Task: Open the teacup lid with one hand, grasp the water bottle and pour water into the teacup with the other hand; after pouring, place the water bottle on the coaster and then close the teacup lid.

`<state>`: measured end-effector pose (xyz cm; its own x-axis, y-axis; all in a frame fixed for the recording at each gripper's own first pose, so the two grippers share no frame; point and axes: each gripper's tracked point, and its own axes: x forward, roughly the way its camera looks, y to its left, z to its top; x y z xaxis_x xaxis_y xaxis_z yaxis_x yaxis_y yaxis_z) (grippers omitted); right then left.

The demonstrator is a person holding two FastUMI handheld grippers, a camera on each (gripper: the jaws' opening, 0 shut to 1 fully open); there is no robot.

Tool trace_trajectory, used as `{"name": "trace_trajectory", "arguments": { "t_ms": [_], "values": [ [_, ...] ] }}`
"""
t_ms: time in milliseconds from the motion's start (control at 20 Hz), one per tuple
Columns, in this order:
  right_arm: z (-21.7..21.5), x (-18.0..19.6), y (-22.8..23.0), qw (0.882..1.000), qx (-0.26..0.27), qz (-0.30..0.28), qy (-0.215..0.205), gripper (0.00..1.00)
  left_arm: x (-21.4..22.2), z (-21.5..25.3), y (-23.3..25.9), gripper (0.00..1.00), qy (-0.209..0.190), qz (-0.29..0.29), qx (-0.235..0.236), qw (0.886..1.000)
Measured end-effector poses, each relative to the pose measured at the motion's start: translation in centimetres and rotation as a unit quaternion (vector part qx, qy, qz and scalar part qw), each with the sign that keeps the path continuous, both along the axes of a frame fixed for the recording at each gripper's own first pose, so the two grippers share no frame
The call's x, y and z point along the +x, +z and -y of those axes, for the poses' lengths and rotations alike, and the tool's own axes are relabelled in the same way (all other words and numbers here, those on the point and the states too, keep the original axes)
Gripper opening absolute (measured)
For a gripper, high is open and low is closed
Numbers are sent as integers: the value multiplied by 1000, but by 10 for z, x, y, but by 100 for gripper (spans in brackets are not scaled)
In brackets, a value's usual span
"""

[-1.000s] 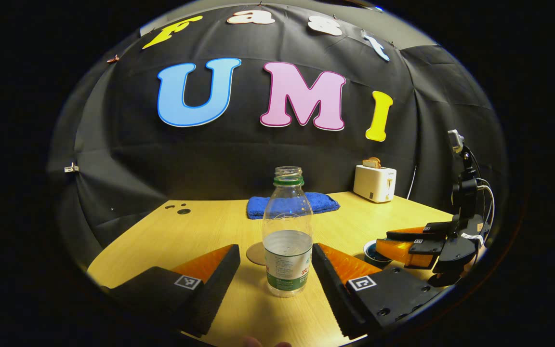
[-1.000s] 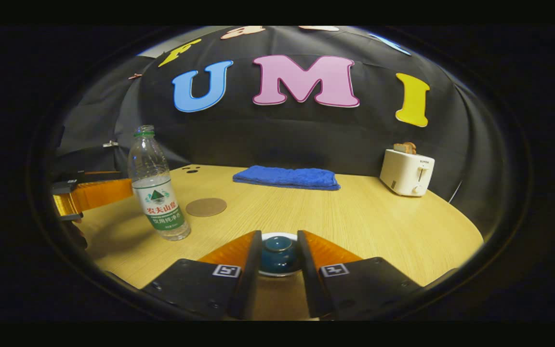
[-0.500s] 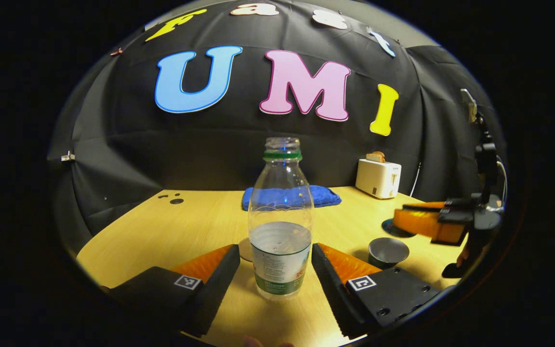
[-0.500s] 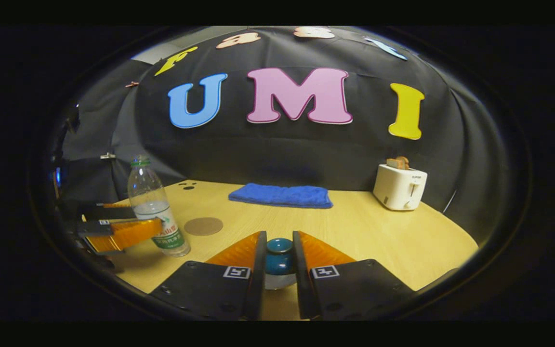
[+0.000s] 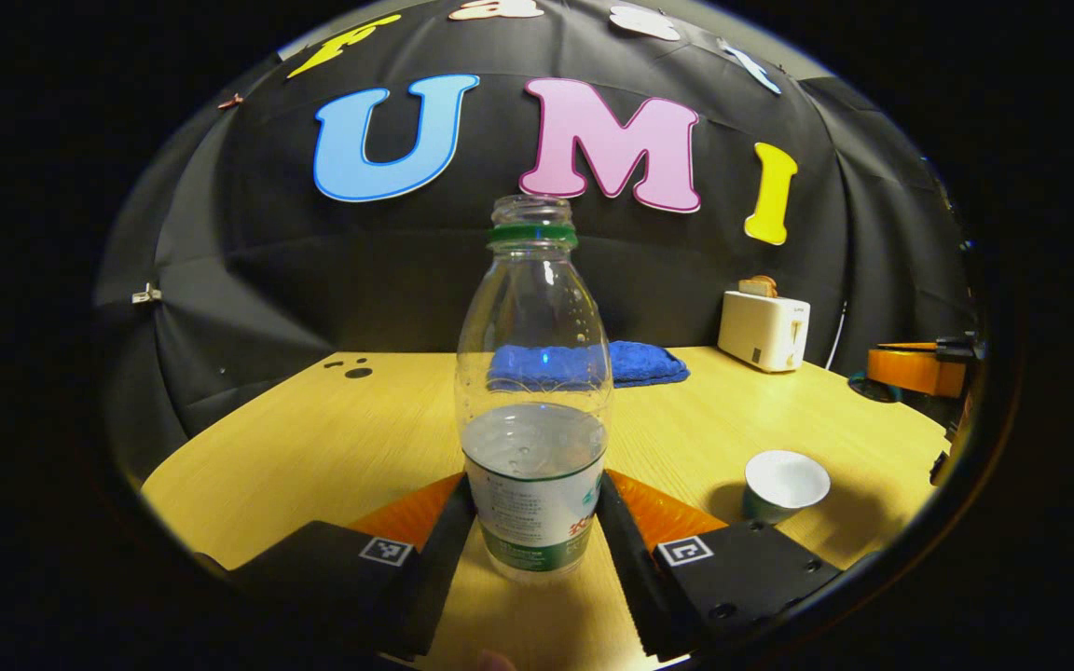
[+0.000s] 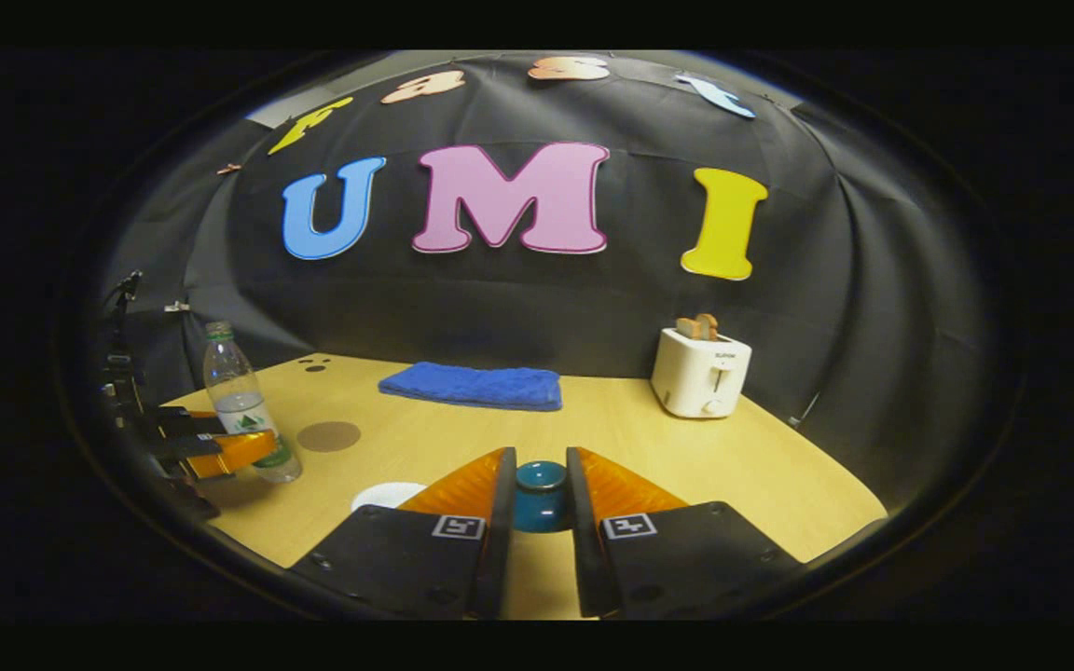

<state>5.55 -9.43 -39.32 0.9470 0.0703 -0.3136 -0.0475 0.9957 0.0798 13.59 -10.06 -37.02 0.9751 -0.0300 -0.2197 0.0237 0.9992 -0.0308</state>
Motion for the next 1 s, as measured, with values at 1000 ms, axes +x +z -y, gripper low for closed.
{"name": "trace_trajectory", "arguments": {
  "t_ms": [1000],
  "values": [
    [67, -14, -18, 1000, -19, -2, -6, 31, 7, 17, 23, 75, -23, 3, 453, 891]
  ]
}}
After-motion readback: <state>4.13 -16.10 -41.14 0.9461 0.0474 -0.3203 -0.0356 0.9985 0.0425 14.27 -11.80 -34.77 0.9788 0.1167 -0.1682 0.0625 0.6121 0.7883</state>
